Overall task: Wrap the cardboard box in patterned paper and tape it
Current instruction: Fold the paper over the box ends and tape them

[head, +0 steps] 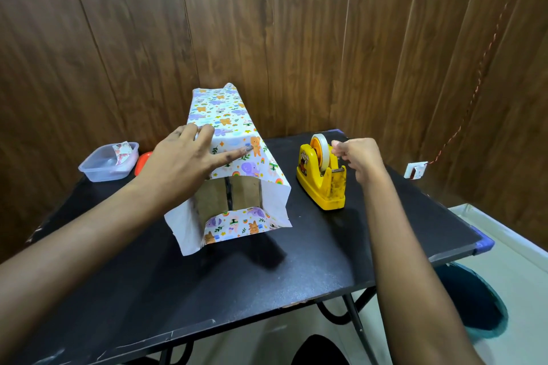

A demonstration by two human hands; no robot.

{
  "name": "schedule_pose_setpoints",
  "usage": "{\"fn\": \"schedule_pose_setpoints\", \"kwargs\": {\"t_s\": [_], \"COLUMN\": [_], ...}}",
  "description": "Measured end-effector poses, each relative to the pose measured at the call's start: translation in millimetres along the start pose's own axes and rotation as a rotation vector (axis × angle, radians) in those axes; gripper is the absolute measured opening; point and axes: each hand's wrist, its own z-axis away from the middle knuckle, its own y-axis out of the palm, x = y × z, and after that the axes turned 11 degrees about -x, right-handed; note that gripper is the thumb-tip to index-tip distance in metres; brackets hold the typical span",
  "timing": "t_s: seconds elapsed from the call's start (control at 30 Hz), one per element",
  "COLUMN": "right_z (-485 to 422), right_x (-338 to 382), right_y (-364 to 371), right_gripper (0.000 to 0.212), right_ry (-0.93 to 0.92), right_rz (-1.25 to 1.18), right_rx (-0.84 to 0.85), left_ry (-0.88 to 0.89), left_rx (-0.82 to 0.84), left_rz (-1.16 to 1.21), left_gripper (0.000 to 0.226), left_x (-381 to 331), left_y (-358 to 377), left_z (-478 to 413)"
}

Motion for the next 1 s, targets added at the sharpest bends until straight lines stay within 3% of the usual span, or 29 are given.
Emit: {"fn": "schedule_pose_setpoints", "kwargs": {"t_s": [0.13, 0.37, 0.5, 0.7, 0.83, 1.0], "right_z": [3.7, 7.7, 13.4, 22.6, 21.3, 17.7], "right_x": [-6.0, -48.3, -67.3, -76.5, -70.9, -60.1], "right_y": [-10.8, -9.4, -2.4, 21.2, 11.1, -4.2], "right_gripper": [0.023, 0.033, 0.033, 0.034, 0.030, 0.016], "right_ry": [0.192, 0.370, 0.290, -0.004, 0.038, 0.022], "right_rz": [0.046, -0.050, -0.156, -0.093, -0.168, -0.066], "right_rx": [0.150, 0.164, 0.054, -0.350, -0.232, -0.103], "left_ry": [-0.002, -0.004, -0.007, -0.005, -0.007, 0.002], "left_rx": [0.009, 0.019, -0.008, -0.027, -0.020, -0.011], "left_rz": [0.002, 0.027, 0.059, 0.060, 0.043, 0.048], "left_gripper": [0.090, 0.090, 0.088, 0.096, 0.100, 0.088], "left_x": [0.8, -0.6, -1.1, 0.1, 0.4, -1.1], "left_y": [3.2, -1.4, -0.9, 3.0, 2.8, -1.9], "left_z": [1.9, -1.0, -0.4, 1.9, 2.6, -0.6]}}
